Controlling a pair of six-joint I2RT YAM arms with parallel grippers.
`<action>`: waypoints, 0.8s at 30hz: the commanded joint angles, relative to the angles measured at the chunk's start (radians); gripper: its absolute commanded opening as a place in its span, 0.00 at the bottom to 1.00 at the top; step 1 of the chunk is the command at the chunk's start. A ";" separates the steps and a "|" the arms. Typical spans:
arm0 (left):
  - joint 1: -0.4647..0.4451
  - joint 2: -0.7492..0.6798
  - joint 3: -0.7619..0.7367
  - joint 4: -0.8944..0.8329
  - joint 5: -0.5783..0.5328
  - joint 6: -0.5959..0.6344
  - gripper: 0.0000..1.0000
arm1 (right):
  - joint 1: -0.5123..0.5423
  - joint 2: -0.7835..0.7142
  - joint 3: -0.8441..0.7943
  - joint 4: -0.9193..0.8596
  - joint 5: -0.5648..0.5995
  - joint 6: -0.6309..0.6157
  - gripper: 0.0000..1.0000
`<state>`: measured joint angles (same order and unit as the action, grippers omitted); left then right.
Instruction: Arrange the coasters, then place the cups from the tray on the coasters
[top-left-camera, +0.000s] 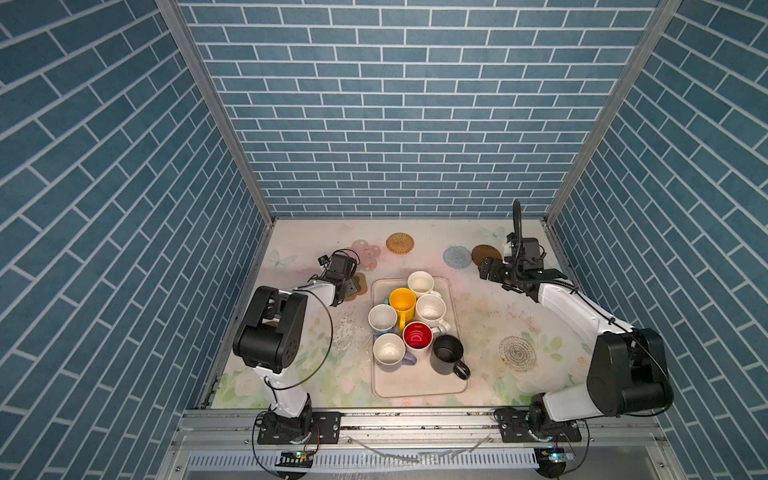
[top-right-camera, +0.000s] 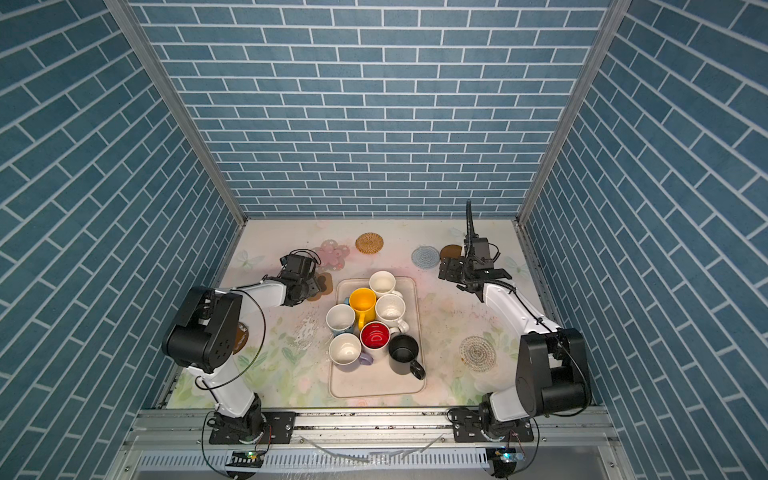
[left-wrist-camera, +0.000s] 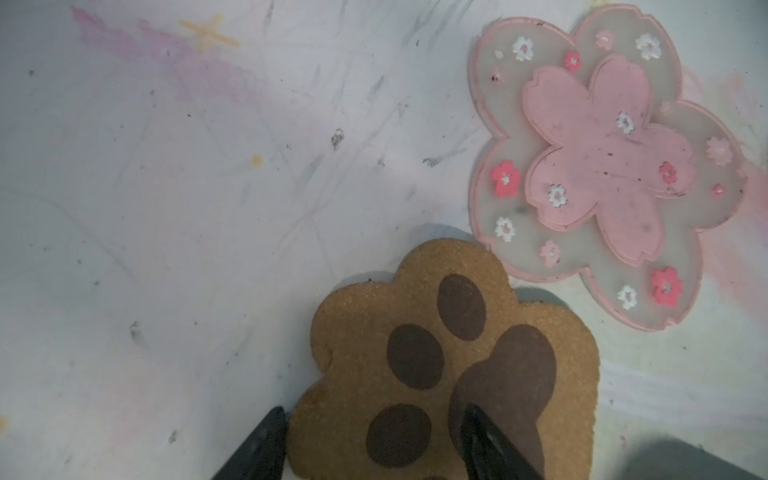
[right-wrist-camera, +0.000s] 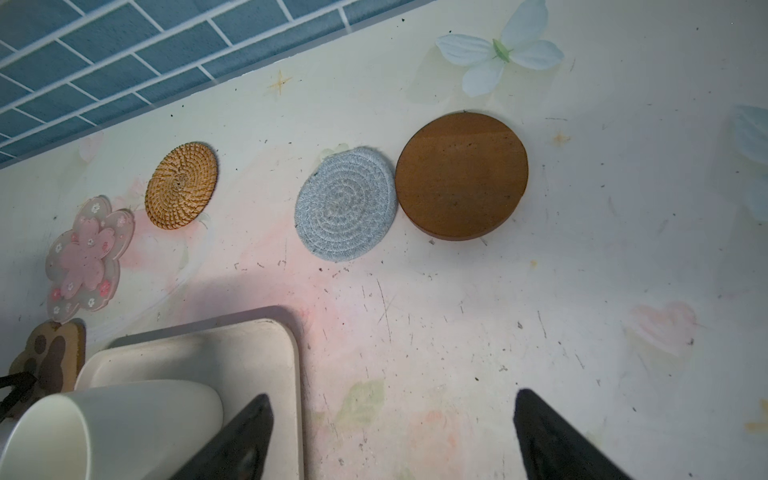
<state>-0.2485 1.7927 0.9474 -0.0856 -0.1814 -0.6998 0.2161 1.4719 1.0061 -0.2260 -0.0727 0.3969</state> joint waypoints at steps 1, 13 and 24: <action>0.012 0.057 0.008 -0.134 0.047 0.003 0.68 | 0.005 0.032 0.076 0.017 -0.036 0.040 0.91; 0.014 -0.151 0.056 -0.276 -0.005 0.070 0.86 | 0.004 0.176 0.282 -0.105 -0.030 0.025 0.91; -0.015 -0.350 0.182 -0.422 0.019 0.186 0.99 | -0.052 0.416 0.517 -0.270 -0.021 0.108 0.88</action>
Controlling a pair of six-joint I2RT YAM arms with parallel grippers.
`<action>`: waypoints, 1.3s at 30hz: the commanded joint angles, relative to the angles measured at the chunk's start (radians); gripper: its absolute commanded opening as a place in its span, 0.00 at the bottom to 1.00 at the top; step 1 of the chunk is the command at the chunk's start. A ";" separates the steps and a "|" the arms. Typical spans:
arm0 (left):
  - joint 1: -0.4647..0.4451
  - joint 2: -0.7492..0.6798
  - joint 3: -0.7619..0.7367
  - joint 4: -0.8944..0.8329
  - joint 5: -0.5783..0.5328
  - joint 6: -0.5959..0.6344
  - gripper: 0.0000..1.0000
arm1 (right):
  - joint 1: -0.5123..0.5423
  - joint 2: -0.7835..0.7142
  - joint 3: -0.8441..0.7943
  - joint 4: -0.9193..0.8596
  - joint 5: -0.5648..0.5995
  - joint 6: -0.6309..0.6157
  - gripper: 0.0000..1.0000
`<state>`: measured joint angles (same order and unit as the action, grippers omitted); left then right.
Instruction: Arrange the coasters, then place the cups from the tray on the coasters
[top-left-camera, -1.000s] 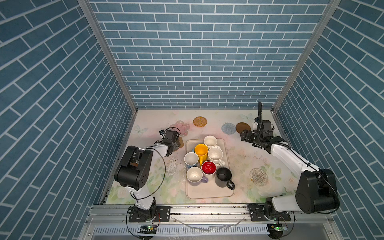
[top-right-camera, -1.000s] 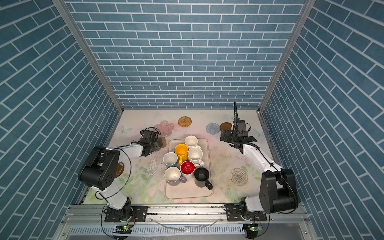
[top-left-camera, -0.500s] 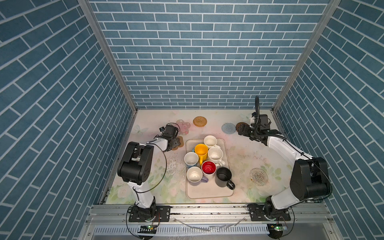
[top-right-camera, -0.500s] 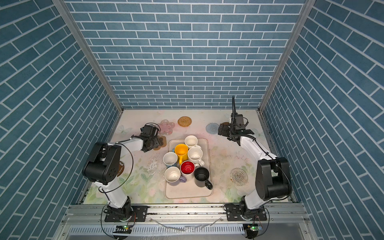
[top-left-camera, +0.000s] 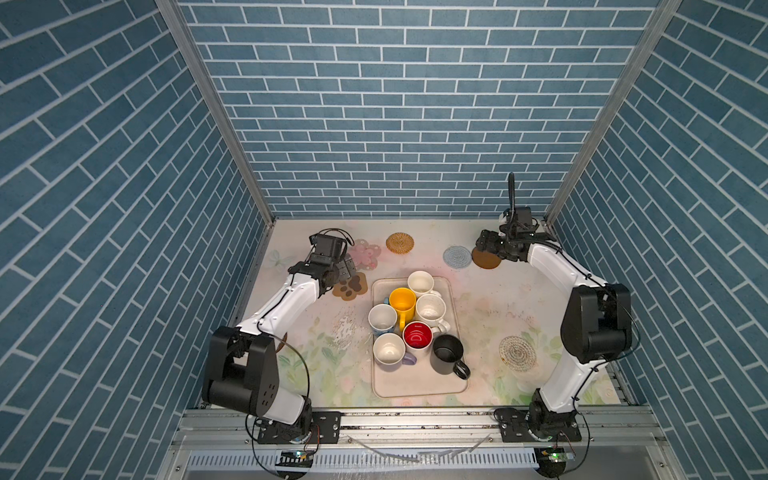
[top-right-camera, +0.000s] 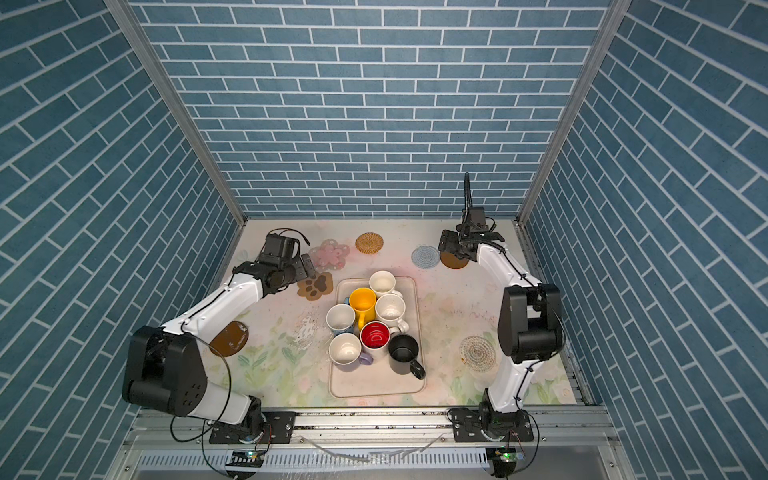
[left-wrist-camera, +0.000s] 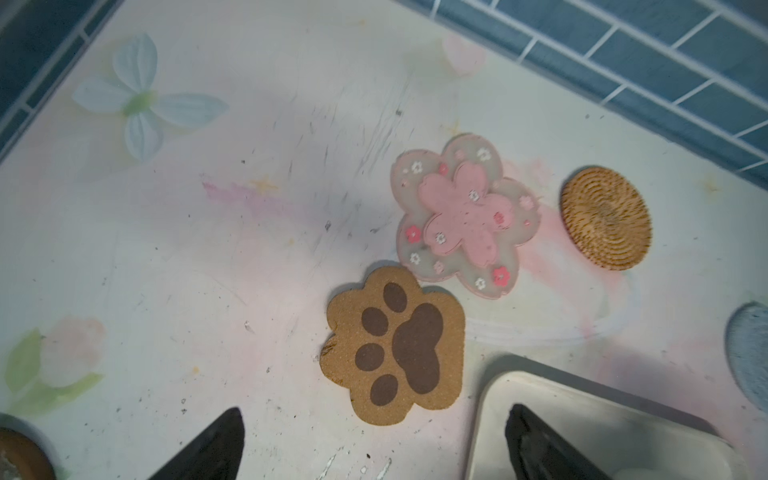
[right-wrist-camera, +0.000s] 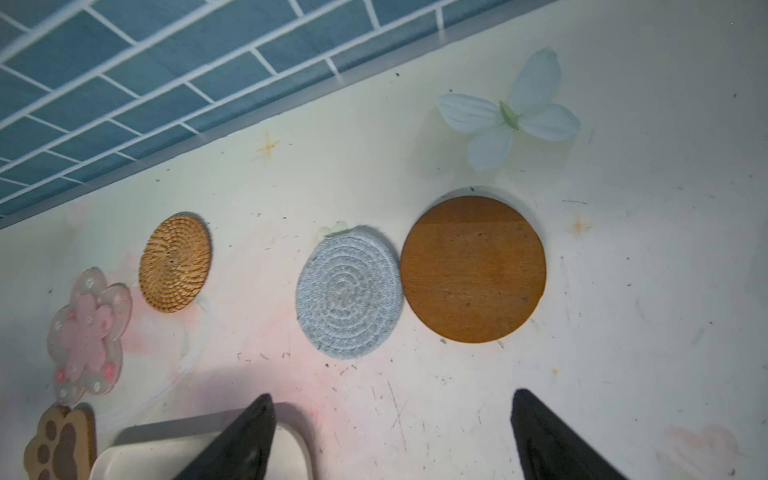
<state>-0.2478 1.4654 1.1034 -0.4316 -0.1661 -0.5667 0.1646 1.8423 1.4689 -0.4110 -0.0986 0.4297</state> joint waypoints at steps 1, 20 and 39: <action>-0.027 -0.029 0.040 -0.088 -0.002 0.065 0.99 | 0.000 0.067 0.067 -0.089 0.005 0.108 0.88; -0.100 -0.008 0.185 -0.121 -0.001 0.166 0.99 | 0.019 0.216 0.015 0.140 -0.128 0.506 0.83; -0.124 0.013 0.238 -0.160 0.020 0.200 0.99 | 0.028 0.344 0.017 0.282 -0.121 0.682 0.81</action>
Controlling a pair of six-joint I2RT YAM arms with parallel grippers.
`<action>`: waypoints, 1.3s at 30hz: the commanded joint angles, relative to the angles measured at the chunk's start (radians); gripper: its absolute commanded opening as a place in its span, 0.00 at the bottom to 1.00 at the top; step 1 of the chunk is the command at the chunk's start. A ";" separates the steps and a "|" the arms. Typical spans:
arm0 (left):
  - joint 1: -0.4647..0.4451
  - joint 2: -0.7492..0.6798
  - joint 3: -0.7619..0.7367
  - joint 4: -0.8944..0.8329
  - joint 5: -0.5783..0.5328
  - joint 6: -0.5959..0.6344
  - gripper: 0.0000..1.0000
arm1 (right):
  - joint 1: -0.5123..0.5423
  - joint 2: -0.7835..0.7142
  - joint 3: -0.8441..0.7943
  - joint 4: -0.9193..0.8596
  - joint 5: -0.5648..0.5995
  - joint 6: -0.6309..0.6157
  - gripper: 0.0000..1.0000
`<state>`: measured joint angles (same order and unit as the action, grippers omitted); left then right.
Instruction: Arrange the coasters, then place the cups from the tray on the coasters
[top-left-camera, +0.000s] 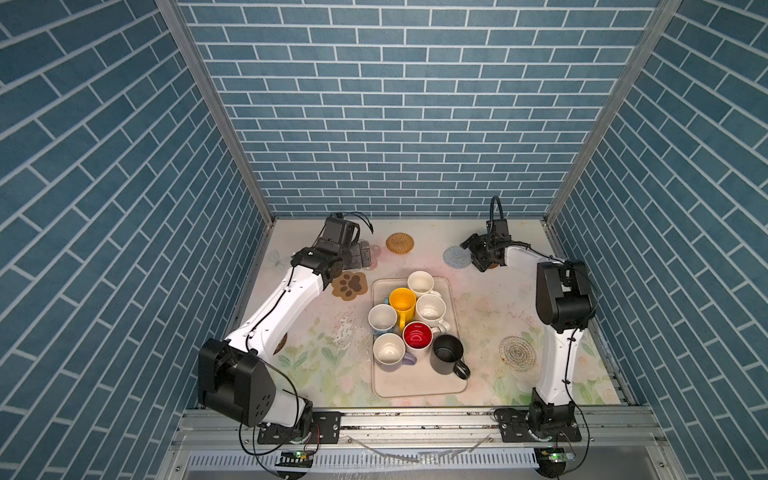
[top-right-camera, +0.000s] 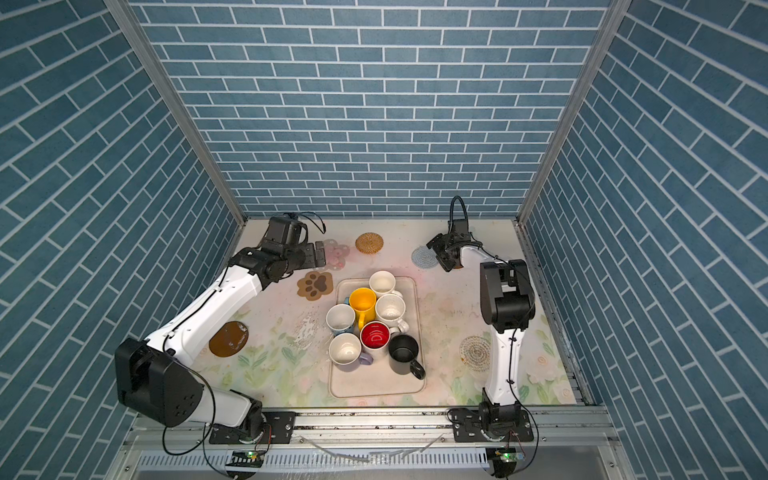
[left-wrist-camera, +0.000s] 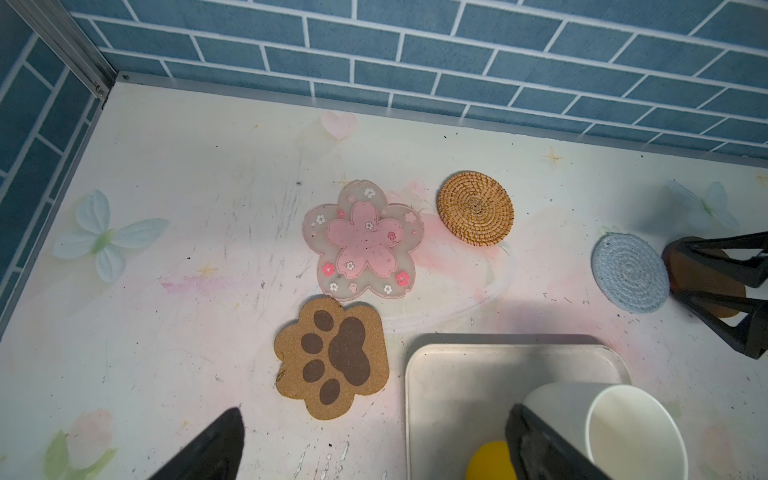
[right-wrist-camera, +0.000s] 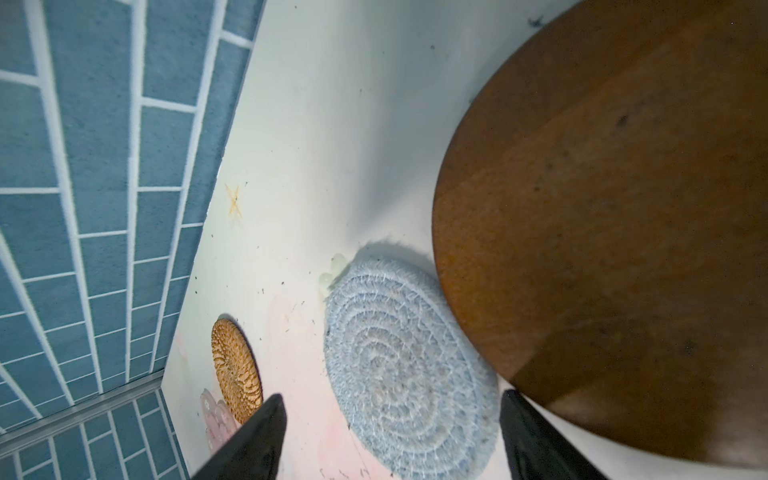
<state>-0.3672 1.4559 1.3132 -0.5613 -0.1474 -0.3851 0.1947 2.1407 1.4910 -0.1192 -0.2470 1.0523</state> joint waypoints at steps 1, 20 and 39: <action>-0.007 0.026 0.034 -0.034 0.001 0.021 0.99 | -0.004 0.045 -0.005 -0.013 0.036 0.061 0.81; -0.026 0.097 0.110 -0.066 -0.005 0.048 0.99 | -0.130 0.034 -0.029 -0.018 0.064 0.046 0.81; -0.029 0.149 0.172 -0.092 -0.001 0.075 0.99 | -0.065 0.060 0.123 -0.108 0.097 -0.020 0.80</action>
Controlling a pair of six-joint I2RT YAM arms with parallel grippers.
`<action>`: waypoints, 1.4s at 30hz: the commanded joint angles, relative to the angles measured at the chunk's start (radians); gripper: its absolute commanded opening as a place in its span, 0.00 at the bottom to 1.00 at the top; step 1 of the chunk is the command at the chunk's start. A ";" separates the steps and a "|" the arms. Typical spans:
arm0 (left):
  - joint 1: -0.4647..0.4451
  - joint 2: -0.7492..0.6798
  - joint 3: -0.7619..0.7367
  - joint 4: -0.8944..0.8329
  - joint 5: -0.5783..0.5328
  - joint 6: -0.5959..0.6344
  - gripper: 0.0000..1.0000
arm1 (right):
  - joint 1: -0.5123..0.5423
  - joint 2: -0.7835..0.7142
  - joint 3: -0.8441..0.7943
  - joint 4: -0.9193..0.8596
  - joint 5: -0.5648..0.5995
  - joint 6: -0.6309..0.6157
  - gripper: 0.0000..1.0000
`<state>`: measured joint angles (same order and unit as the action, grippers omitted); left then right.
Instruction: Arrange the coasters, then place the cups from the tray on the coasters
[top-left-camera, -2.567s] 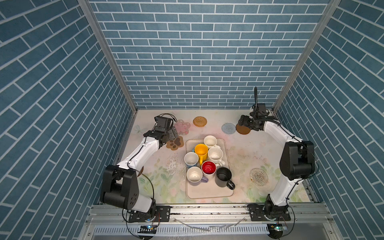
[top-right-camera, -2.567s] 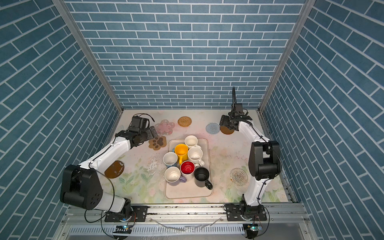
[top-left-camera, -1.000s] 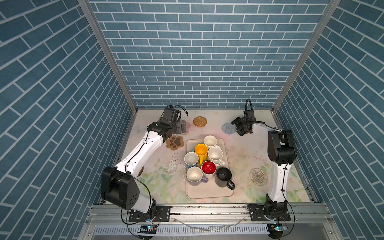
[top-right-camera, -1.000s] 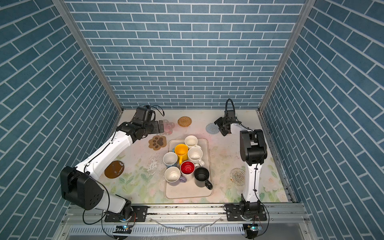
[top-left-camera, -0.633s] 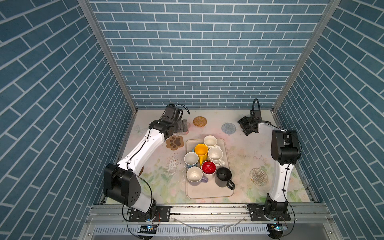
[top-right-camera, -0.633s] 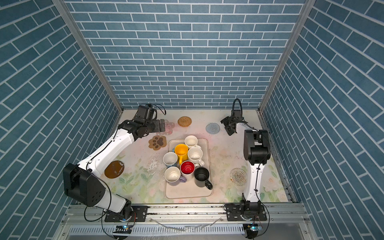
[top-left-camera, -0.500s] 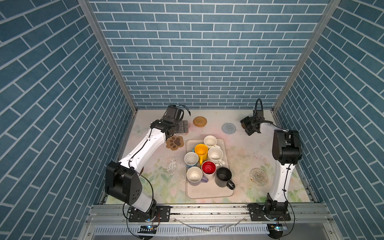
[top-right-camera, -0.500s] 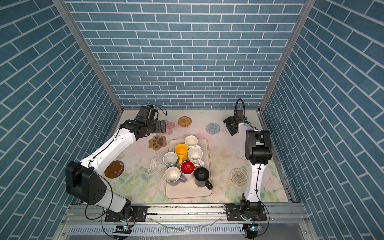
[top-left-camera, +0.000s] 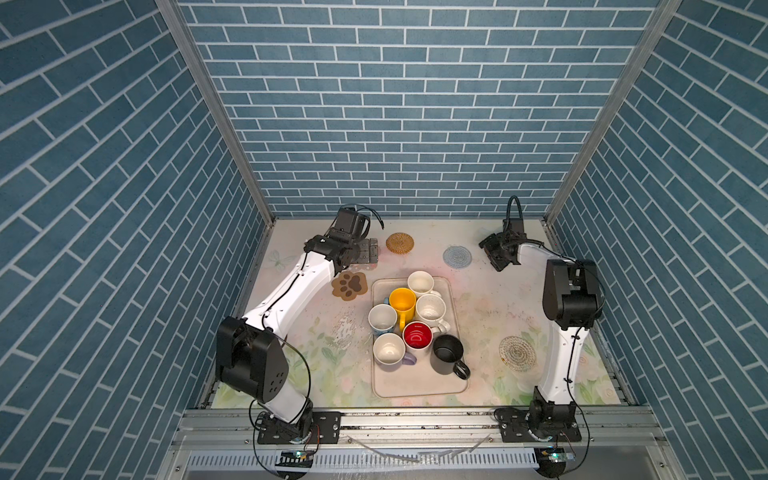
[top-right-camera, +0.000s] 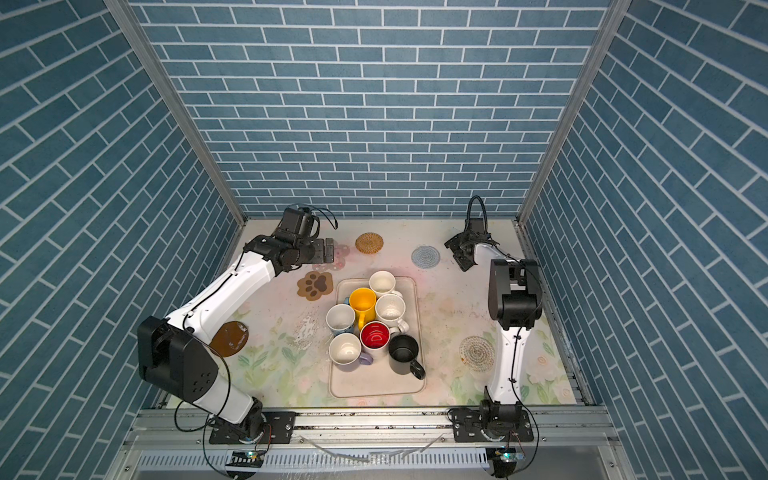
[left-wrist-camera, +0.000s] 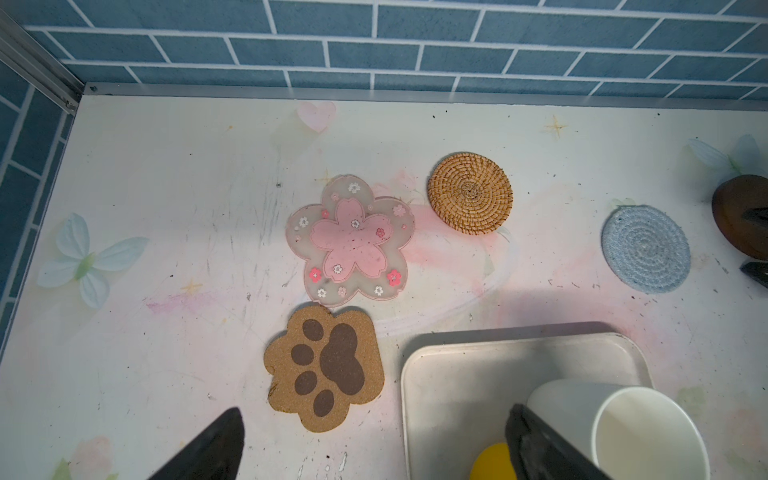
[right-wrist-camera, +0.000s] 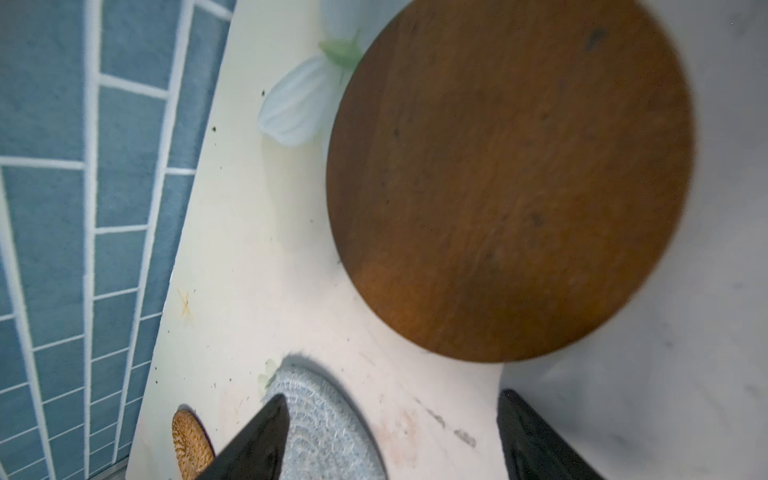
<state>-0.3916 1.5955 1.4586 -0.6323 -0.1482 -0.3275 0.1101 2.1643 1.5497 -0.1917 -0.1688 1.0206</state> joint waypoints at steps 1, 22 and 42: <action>-0.005 0.007 0.028 -0.023 0.001 0.020 0.99 | 0.026 0.061 0.083 -0.036 0.024 0.022 0.80; -0.005 -0.039 -0.055 -0.027 0.027 0.024 0.99 | 0.079 0.283 0.376 -0.154 0.356 0.177 0.81; -0.021 -0.050 -0.064 -0.029 0.016 0.025 0.99 | 0.027 0.116 0.212 -0.131 0.302 -0.028 0.76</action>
<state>-0.4068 1.5764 1.4086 -0.6525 -0.1181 -0.3035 0.1406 2.3070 1.7607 -0.2573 0.2016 1.1084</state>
